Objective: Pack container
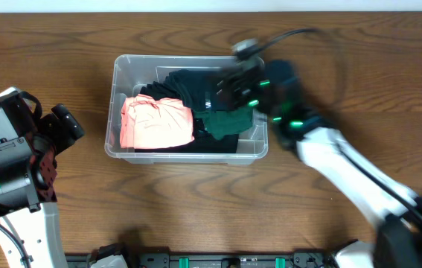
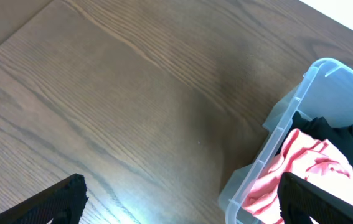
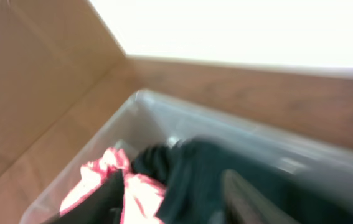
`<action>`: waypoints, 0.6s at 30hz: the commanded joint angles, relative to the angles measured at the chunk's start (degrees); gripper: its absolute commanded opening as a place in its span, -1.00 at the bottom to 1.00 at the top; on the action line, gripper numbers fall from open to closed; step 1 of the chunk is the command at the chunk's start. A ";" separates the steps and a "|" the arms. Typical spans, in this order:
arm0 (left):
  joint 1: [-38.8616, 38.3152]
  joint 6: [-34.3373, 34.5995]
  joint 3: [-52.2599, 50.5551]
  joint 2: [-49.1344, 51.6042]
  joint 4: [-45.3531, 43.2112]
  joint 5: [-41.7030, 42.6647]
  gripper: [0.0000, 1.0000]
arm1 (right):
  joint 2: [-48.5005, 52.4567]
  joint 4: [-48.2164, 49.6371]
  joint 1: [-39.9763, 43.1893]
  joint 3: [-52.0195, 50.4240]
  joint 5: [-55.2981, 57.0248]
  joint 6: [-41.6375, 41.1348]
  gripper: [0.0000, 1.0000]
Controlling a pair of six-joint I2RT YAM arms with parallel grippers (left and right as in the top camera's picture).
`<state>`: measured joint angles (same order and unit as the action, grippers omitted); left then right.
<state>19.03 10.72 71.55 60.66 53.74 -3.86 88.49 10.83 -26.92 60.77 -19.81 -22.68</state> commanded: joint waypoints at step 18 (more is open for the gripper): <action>0.31 0.55 -0.07 -0.04 0.04 -0.70 0.96 | -21.86 -31.67 25.00 0.13 13.31 16.96 0.99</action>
<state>19.05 10.72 71.55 60.66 53.67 -3.86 69.41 -20.69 -2.20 60.97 -7.49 -7.44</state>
